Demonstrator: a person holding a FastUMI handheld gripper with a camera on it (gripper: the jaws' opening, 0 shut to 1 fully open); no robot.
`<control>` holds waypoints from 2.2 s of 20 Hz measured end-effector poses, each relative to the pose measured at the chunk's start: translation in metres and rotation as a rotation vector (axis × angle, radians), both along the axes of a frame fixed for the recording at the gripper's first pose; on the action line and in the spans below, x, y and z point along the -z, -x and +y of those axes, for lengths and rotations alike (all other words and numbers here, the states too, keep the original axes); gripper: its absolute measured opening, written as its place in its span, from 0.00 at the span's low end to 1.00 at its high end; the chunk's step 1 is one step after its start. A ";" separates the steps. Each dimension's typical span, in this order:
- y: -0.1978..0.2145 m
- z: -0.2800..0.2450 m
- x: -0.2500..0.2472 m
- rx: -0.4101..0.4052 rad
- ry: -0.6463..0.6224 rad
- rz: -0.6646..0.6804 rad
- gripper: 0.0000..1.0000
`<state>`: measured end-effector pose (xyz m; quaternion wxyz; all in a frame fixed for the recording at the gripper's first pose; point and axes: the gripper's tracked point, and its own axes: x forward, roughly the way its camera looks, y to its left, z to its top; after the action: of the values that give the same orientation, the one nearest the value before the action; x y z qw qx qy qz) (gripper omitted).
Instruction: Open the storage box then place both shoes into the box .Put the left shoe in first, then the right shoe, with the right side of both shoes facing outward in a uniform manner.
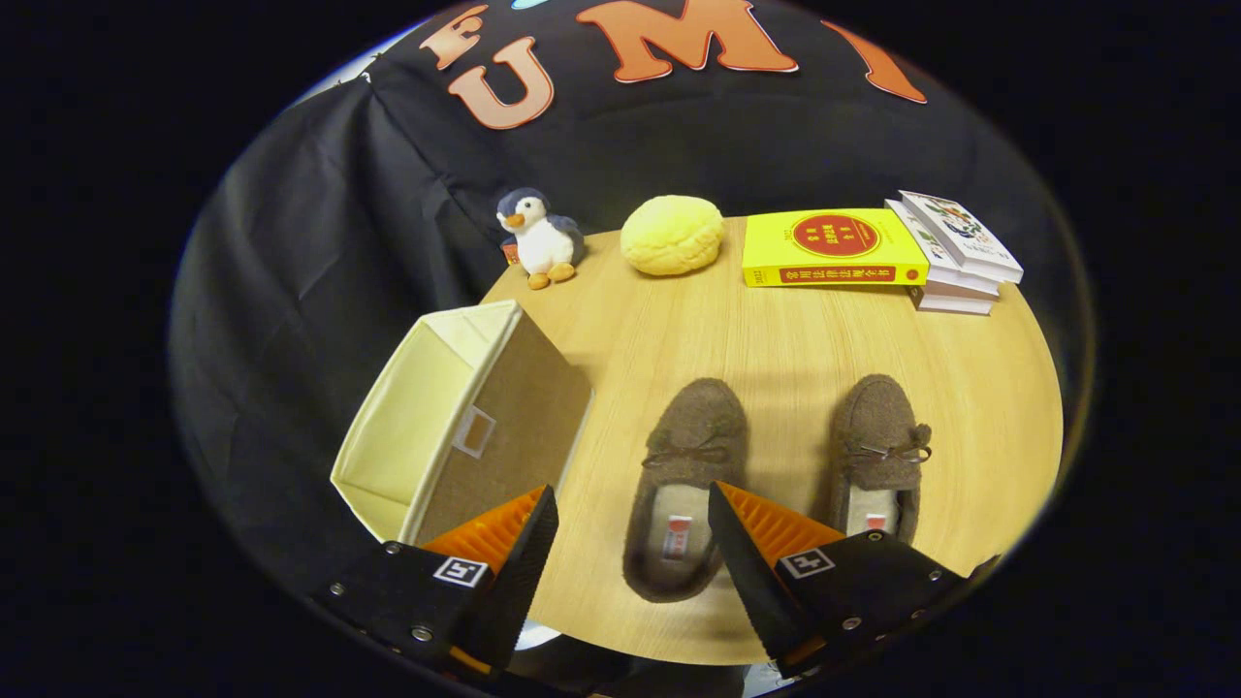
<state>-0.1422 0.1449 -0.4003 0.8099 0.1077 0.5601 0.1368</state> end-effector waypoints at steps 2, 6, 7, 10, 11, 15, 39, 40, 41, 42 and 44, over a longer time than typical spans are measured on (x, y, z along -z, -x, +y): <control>0.009 -0.005 0.011 -0.024 0.021 0.017 0.93; 0.017 -0.016 0.033 -0.084 0.083 0.033 0.94; 0.018 -0.019 0.040 -0.094 0.097 0.035 0.94; 0.019 -0.028 0.058 -0.101 0.135 0.055 0.91; 0.018 -0.030 0.066 -0.100 0.146 0.057 0.88; 0.001 -0.039 0.090 -0.104 0.199 0.014 0.78; -0.040 -0.013 0.052 0.019 0.218 -0.069 0.04; -0.043 -0.004 0.039 0.032 0.208 -0.066 0.04; -0.048 0.007 0.027 0.044 0.189 -0.066 0.04; -0.054 0.019 0.016 0.055 0.166 -0.070 0.04; -0.061 0.041 -0.006 0.069 0.127 -0.071 0.04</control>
<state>-0.0814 0.1861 -0.3945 0.8387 0.0705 0.5345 0.0767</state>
